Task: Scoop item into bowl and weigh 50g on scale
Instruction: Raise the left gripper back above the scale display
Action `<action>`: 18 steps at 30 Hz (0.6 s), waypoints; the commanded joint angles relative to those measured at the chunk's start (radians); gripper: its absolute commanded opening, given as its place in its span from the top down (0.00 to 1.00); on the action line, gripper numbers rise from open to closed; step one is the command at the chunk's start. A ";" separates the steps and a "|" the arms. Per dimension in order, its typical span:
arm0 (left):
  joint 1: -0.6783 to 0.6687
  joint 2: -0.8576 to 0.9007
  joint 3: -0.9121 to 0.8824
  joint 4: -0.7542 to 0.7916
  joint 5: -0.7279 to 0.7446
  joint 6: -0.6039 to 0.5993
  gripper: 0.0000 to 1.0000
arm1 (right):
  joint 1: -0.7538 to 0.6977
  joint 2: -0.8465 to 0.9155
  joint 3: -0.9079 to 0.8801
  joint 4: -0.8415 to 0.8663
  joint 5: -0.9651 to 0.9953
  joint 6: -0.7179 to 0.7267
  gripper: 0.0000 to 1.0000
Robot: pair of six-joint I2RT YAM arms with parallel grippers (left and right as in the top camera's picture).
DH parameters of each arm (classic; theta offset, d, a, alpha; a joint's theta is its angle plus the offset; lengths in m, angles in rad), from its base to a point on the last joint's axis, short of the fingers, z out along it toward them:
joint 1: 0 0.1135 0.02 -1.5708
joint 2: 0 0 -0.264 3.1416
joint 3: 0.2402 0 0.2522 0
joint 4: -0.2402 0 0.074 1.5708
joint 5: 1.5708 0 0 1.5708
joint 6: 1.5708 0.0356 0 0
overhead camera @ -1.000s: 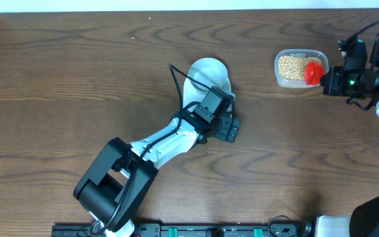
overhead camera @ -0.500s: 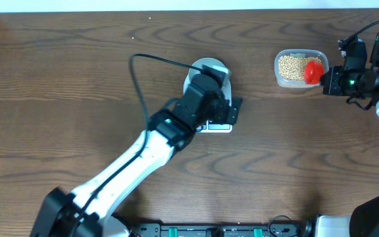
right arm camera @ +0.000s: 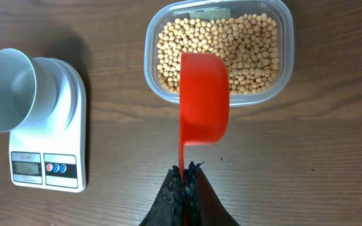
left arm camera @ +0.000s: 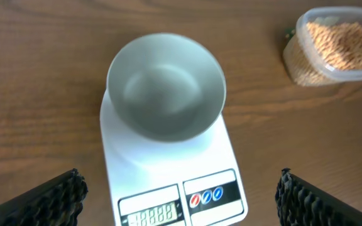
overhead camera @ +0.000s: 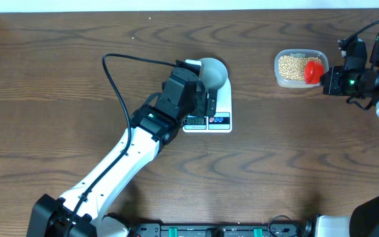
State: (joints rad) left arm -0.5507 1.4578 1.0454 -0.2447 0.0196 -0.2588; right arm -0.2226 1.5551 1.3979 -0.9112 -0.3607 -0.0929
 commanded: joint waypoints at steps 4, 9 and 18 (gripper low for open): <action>0.005 -0.002 0.014 -0.040 -0.013 0.030 0.01 | -0.005 0.001 0.012 0.002 -0.013 -0.018 0.99; 0.005 -0.003 0.014 -0.040 -0.013 0.111 0.01 | -0.005 0.001 0.012 0.002 -0.013 -0.017 0.99; 0.006 -0.020 0.014 -0.071 -0.009 0.211 0.01 | -0.005 0.001 0.012 0.002 -0.013 -0.017 0.99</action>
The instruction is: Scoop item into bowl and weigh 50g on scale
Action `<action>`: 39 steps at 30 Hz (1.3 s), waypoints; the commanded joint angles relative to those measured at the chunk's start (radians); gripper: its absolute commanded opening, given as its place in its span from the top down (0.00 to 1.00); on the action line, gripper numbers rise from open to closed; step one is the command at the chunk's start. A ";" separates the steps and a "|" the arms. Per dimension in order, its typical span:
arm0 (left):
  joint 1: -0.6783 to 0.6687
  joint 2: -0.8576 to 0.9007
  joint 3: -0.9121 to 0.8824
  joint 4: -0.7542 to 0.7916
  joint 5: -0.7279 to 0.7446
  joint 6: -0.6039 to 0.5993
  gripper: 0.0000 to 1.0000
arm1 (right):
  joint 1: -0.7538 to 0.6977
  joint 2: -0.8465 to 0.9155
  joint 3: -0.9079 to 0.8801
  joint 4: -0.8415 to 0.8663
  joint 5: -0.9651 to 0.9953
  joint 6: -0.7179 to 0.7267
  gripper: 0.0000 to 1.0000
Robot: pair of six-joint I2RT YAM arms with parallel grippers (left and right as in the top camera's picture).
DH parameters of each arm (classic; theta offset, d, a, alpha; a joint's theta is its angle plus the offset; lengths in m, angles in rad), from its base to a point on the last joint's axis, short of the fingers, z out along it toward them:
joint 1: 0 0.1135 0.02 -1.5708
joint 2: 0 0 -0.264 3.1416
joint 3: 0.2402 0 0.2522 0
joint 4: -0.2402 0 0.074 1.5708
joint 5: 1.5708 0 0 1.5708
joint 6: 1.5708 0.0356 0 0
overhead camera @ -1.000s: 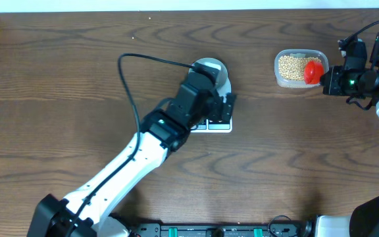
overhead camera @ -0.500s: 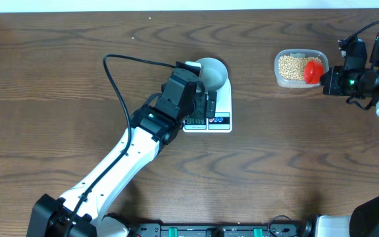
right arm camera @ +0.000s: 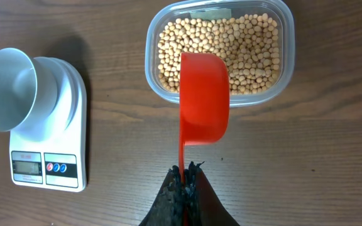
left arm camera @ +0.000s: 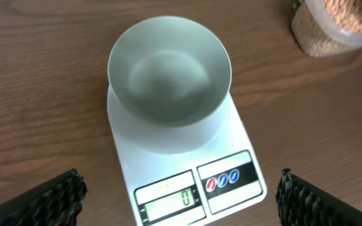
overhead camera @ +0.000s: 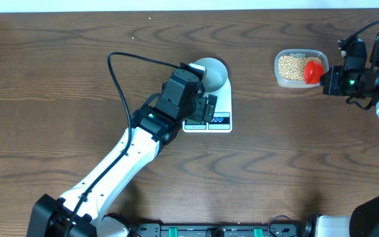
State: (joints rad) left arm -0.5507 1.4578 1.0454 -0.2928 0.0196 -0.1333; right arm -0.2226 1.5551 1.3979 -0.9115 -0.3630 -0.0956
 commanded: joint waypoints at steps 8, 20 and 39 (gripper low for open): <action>0.054 -0.133 0.014 -0.096 -0.002 0.122 0.01 | -0.004 0.001 0.012 0.002 -0.014 -0.014 0.99; 0.107 -0.185 0.010 -0.209 0.130 0.195 0.00 | 0.016 0.001 0.012 0.002 -0.014 -0.014 0.99; 0.107 -0.083 0.006 -0.285 0.131 0.230 0.01 | 0.016 0.001 0.012 0.001 -0.014 -0.015 0.99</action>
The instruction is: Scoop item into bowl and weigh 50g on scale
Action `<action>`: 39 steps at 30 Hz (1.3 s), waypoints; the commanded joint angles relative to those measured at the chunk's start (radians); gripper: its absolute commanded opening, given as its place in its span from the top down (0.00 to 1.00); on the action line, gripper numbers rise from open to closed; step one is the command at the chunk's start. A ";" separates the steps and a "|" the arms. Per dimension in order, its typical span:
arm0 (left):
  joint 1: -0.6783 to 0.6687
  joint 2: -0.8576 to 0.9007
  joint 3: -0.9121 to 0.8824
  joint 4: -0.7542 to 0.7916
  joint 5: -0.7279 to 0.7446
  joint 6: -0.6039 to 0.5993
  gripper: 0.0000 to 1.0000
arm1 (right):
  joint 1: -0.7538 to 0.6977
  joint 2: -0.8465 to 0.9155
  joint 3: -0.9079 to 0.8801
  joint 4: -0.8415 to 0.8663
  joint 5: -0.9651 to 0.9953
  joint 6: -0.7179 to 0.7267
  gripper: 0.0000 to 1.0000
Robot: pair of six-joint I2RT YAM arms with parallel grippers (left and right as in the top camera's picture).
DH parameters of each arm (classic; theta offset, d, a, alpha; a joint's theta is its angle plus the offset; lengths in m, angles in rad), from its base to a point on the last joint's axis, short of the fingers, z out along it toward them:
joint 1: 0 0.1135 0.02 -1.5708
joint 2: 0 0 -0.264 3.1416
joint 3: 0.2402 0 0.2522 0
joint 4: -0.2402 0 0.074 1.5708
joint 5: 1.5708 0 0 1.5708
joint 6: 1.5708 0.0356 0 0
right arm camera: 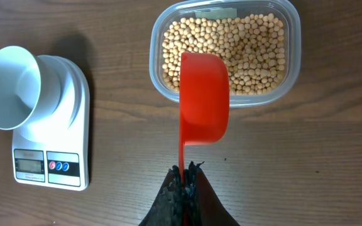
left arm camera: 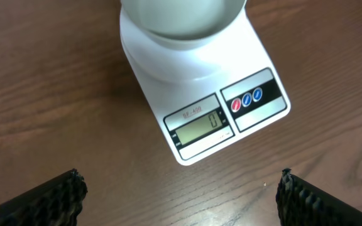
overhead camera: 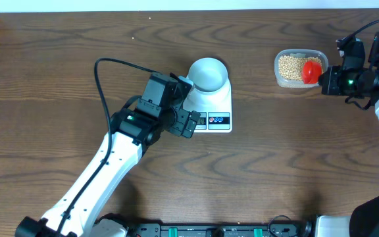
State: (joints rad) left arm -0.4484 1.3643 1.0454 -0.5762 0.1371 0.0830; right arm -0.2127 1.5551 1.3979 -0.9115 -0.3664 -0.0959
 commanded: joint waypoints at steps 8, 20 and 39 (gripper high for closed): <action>0.005 0.006 0.022 -0.013 0.142 0.010 0.02 | 0.006 0.001 0.012 -0.001 -0.010 -0.014 0.99; 0.023 0.006 0.239 -0.193 0.139 0.056 0.02 | 0.006 0.001 0.012 -0.013 -0.010 -0.015 0.99; 0.026 0.087 0.228 -0.218 0.045 -0.006 0.02 | 0.006 0.001 0.012 -0.013 -0.010 -0.014 0.99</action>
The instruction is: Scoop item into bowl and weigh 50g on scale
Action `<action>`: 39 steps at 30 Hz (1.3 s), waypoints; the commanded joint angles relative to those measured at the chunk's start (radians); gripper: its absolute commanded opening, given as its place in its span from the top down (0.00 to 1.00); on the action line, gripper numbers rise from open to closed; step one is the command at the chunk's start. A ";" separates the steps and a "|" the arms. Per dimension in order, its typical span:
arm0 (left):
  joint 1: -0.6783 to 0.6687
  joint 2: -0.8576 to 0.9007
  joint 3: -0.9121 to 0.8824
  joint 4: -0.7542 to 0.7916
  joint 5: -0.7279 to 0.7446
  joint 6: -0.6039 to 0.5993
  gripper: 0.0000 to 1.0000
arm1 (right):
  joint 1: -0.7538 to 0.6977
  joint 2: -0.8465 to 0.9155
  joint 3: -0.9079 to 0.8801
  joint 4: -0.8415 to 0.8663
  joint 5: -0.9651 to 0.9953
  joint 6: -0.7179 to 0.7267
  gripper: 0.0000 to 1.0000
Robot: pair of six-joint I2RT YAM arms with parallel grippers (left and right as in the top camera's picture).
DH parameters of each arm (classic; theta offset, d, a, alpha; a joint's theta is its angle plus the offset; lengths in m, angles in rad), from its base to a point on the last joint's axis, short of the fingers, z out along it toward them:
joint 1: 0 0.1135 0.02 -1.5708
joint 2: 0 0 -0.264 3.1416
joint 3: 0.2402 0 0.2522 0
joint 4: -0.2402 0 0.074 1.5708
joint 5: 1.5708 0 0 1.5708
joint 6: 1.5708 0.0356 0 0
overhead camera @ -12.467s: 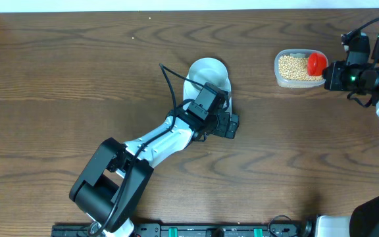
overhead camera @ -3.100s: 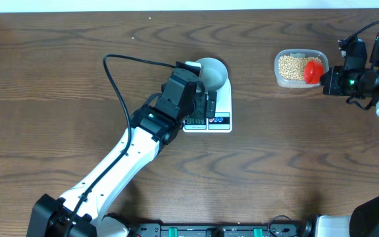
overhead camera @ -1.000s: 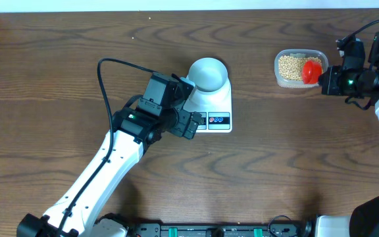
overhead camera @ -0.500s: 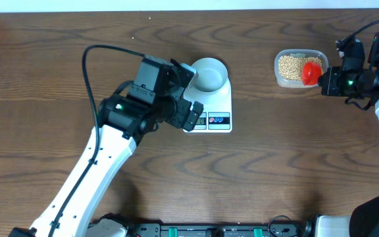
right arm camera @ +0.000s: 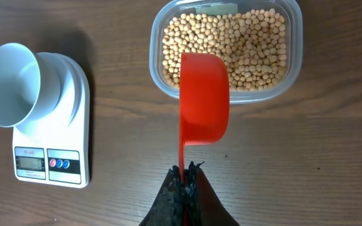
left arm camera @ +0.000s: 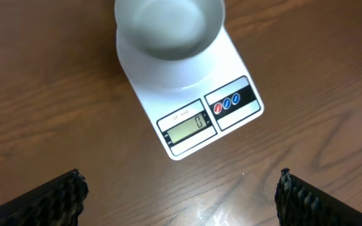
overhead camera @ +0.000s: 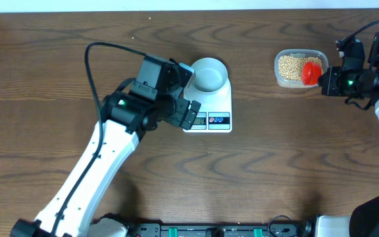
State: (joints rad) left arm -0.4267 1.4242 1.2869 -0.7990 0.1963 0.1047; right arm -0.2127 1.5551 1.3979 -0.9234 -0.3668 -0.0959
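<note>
An empty white bowl [overhead camera: 209,73] stands on the white scale [overhead camera: 217,105], whose display [left arm camera: 188,125] reads 0. My left gripper [left arm camera: 180,199] hangs open above the table just in front of the scale, nothing between its fingers. A clear tub of soybeans [overhead camera: 293,66] sits at the far right. My right gripper [right arm camera: 184,172] is shut on the handle of a red scoop [right arm camera: 203,98], which hovers over the tub's near rim [right arm camera: 225,99]. The scoop's hollow faces away, so its contents are hidden.
The left arm's black cable [overhead camera: 110,49] loops over the table left of the scale. The right arm's base stands at the right edge. Brown wood tabletop [overhead camera: 275,164] lies all round.
My left gripper has risen and drawn slightly back from the scale, which looks smaller and further off in its wrist view. The right gripper and scoop stay over the tub.
At first my left gripper hung open low over the scale while its display showed all segments. Then the display read 0. After that the left arm was further left and back, and now higher still. The right gripper held the scoop by the tub throughout.
</note>
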 commanded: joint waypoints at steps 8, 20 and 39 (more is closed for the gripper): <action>0.004 0.039 -0.013 0.007 -0.014 -0.028 0.02 | 0.006 0.001 0.012 0.000 -0.010 -0.014 0.99; 0.004 0.039 -0.013 0.007 -0.014 -0.027 0.02 | 0.006 0.001 0.012 -0.001 -0.010 -0.014 0.99; 0.004 0.040 -0.013 0.021 -0.014 -0.076 0.02 | 0.006 0.001 0.012 -0.001 -0.010 -0.014 0.99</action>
State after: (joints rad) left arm -0.4267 1.4681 1.2831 -0.7780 0.1959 0.0467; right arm -0.2131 1.5551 1.3979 -0.9234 -0.3668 -0.0959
